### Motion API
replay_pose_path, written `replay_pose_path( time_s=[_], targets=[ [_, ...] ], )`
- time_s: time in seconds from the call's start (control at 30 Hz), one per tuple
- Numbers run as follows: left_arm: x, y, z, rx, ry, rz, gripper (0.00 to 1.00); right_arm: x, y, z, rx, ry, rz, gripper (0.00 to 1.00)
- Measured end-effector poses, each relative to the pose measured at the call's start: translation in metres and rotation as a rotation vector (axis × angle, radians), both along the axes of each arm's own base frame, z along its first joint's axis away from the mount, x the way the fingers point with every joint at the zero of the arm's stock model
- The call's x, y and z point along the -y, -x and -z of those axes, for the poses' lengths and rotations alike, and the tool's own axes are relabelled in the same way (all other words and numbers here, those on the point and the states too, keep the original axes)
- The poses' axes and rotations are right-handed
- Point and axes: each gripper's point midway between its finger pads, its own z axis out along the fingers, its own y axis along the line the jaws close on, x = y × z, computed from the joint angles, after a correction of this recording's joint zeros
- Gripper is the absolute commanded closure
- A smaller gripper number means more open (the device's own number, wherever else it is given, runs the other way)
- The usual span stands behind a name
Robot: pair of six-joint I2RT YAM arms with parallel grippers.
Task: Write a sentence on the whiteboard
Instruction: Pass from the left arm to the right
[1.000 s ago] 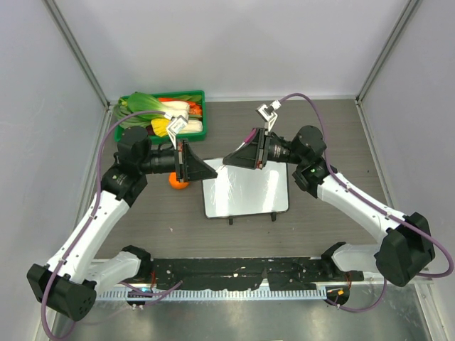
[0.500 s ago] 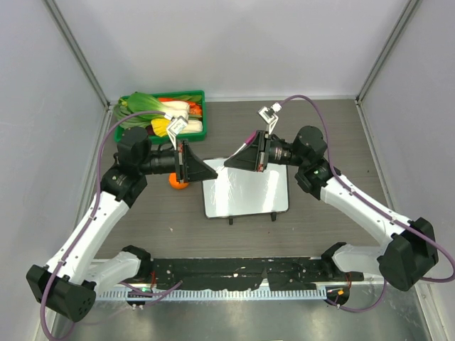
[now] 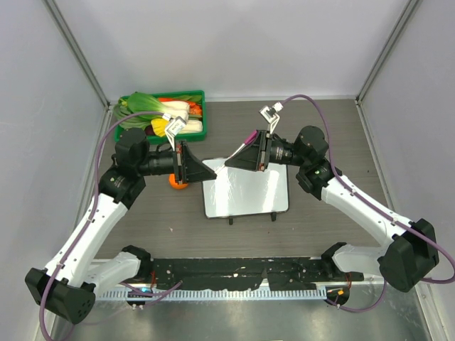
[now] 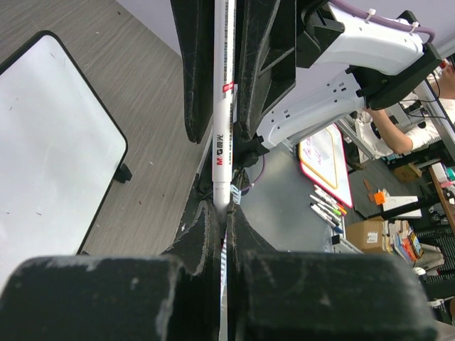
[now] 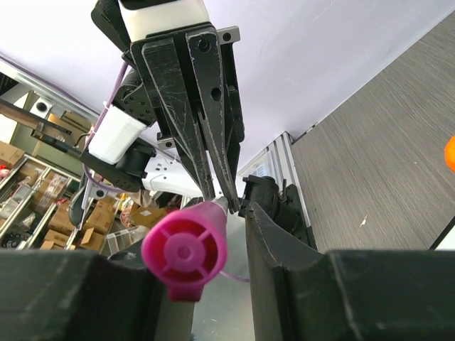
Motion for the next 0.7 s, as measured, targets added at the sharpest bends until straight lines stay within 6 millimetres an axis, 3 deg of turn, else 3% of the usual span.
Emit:
replay_pose_path(
  time_s=[0.2,0.7],
  targets=[
    [0.0002,0.0003,0.0001,-0.001,0.000,0.001,1.00,-0.0004,0.0001,-0.0013,-0.009,-0.006,-0.002,0.73],
    [0.0005,0.0007,0.0012,-0.004,-0.001,0.003,1.00,-0.0057,0.0001,0.0005,-0.019,-0.012,-0.017,0.73]
  ],
)
